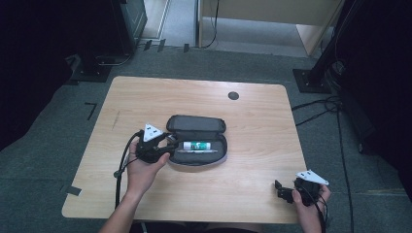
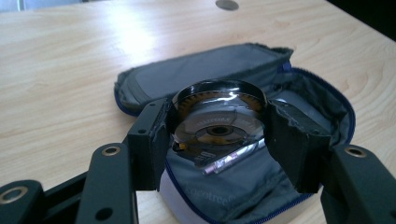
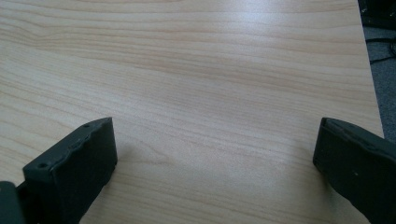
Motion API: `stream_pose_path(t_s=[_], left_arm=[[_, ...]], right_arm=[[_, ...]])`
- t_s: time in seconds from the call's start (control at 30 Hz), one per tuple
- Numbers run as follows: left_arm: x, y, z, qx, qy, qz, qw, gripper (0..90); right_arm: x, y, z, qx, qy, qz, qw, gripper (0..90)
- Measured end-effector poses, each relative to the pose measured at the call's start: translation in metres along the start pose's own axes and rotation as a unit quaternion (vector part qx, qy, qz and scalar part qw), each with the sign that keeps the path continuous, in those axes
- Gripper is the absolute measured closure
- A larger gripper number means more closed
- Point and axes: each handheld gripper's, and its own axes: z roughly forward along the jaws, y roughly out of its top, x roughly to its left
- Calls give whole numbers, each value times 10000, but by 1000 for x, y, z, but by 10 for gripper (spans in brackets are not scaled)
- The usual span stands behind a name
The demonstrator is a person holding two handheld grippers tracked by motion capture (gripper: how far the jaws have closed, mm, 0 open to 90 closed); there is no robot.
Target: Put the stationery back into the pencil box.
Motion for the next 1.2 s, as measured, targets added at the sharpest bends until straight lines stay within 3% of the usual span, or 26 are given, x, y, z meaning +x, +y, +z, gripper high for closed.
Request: stream_pose_path(t_s=[0.37, 0.67, 1.0, 1.2], left_arm=[[-9, -4, 15, 307, -317, 234, 9988, 419], [-13, -5, 34, 306, -684, 312, 9967, 419], [-25, -2, 59, 221, -742, 420, 9961, 418], [-35, -8, 77, 461, -730, 564, 9947, 418]], right_arm=[[0, 0, 0, 1, 0, 1, 10000, 0], [0, 0, 0, 0, 0, 1, 10000, 0], [0, 0, 0, 1, 0, 1, 10000, 0], [0, 0, 0, -1, -1, 4, 10000, 0]])
